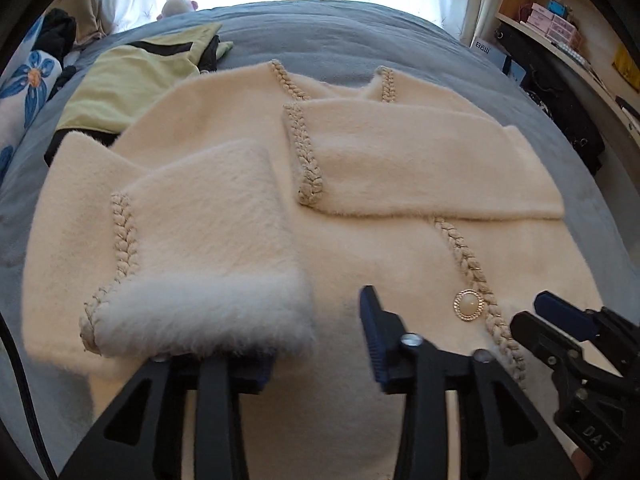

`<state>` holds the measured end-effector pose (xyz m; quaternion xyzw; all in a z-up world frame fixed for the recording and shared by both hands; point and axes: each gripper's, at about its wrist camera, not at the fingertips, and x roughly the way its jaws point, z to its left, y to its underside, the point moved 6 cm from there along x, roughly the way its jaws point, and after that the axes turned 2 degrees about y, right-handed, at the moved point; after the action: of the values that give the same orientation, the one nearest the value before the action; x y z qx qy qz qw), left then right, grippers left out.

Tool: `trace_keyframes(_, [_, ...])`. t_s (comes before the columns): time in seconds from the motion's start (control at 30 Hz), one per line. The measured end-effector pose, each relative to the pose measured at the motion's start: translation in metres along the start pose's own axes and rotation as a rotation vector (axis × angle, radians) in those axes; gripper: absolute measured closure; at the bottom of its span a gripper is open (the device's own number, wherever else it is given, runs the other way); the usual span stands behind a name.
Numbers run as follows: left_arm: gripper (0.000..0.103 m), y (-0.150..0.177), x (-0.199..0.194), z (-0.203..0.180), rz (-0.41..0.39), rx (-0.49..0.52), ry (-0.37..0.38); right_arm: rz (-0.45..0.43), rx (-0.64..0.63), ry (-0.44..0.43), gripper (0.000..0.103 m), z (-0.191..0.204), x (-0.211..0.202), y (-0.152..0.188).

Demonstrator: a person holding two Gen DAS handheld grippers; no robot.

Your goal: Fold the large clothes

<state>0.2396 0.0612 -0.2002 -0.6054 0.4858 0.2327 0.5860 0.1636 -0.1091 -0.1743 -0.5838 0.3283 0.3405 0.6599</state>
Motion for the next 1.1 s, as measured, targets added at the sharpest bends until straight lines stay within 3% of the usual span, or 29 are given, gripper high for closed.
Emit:
trace_keyframes(0.07, [0.043, 0.000, -0.008, 0.001, -0.004, -0.025, 0.025, 0.001, 0.001, -0.014, 0.066, 0.002, 0.001, 0.000])
trace_keyframes(0.37, [0.040, 0.001, -0.068, 0.018, -0.044, -0.073, 0.076, -0.019, -0.072, -0.082, 0.066, 0.031, -0.006, -0.008])
trace_keyframes(0.5, [0.026, 0.005, -0.102, 0.040, -0.135, -0.084, -0.010, -0.026, -0.135, -0.130, 0.065, 0.055, -0.010, -0.013])
trace_keyframes(0.57, [0.026, 0.011, -0.118, 0.054, -0.174, -0.090, -0.069, -0.037, -0.170, -0.147, 0.054, 0.068, -0.012, -0.017])
trace_keyframes(0.67, [0.026, 0.020, -0.129, 0.078, -0.189, -0.121, -0.143, -0.060, -0.231, -0.162, 0.048, 0.089, -0.015, -0.023])
trace_keyframes(0.93, [0.026, 0.057, -0.112, 0.134, -0.126, -0.268, -0.181, -0.014, -0.424, -0.158, 0.048, 0.143, 0.015, -0.021])
trace_keyframes(1.1, [0.026, 0.071, -0.101, 0.147, -0.108, -0.316, -0.172, 0.013, -0.543, -0.086, 0.048, 0.165, 0.042, -0.013])
